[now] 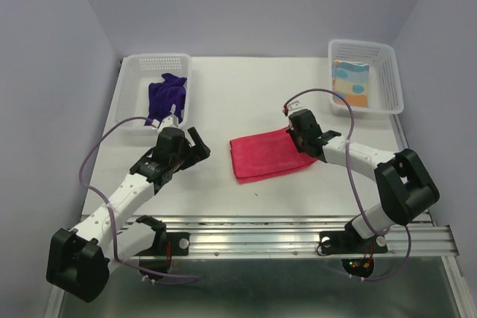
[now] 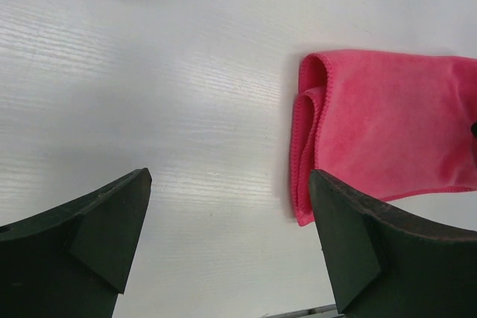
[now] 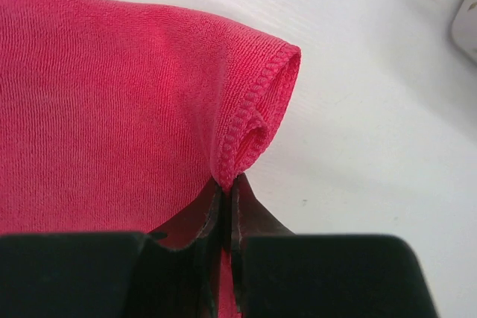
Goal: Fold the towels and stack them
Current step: Neatly place the folded towel into the bin
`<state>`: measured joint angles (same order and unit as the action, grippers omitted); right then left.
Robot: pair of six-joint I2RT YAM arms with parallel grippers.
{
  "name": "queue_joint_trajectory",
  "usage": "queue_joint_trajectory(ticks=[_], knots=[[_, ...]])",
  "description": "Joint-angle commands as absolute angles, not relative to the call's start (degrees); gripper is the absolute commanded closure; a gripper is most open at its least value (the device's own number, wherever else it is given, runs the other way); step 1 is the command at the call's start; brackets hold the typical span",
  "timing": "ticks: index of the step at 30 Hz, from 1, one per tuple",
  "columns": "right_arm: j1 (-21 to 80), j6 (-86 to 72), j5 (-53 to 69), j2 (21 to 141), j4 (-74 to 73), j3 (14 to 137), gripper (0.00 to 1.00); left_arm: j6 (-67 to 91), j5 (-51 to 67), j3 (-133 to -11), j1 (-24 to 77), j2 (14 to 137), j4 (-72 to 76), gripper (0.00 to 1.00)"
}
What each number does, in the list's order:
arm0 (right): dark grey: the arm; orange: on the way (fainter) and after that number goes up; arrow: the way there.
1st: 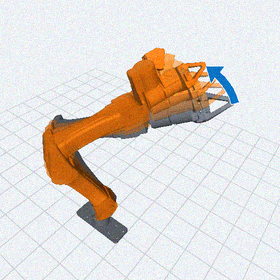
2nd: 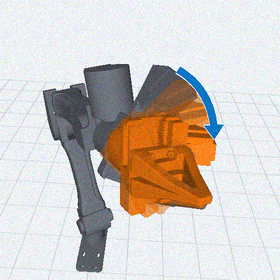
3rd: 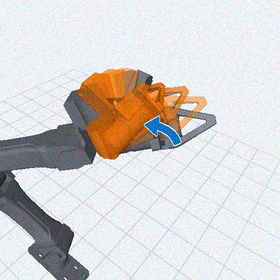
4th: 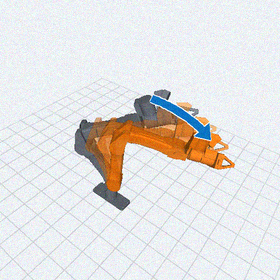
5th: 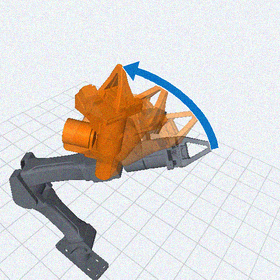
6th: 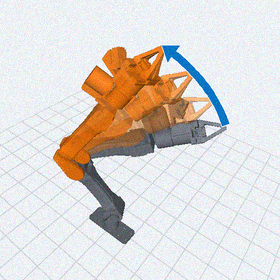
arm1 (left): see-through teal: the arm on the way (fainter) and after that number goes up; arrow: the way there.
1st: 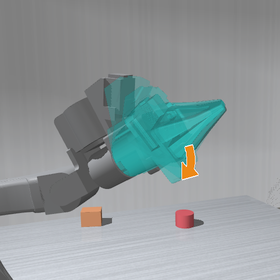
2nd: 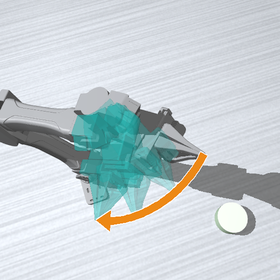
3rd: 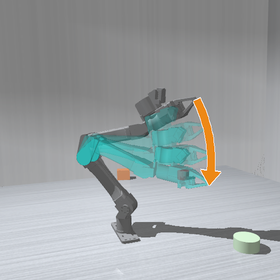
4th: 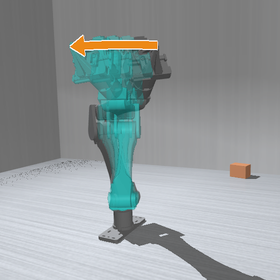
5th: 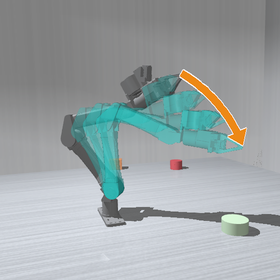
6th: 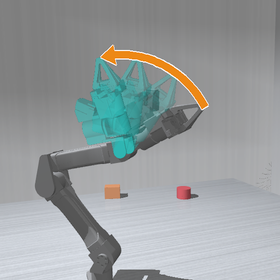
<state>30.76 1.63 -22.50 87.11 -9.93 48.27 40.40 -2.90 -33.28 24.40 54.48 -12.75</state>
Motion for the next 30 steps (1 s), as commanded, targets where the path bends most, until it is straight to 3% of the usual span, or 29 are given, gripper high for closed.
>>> queue_joint_trajectory(ticks=[1,7,14,21,30], knots=[[27.17,20.46,-22.16,85.43,-10.36,51.50,0.99,40.43,-6.85,-36.91,24.61,53.96,-14.41,0.01],[18.83,38.56,-11.97,79.29,-10.20,48.25,0.99,40.61,-9.49,-37.97,24.61,54.40,-14.15,0.01],[11.26,62.97,8.94,74.79,-17.10,52.45,0.95,38.93,-14.67,-42.53,24.35,58.27,-14.94,0.01],[4.49,74.87,7.47,81.03,-22.67,60.29,0.95,39.02,-18.80,-45.70,23.29,61.34,-17.74,0.01],[-7.02,89.28,14.22,74.28,-27.16,58.01,0.97,39.99,-23.73,-49.31,22.24,62.05,-20.39,0.01]])
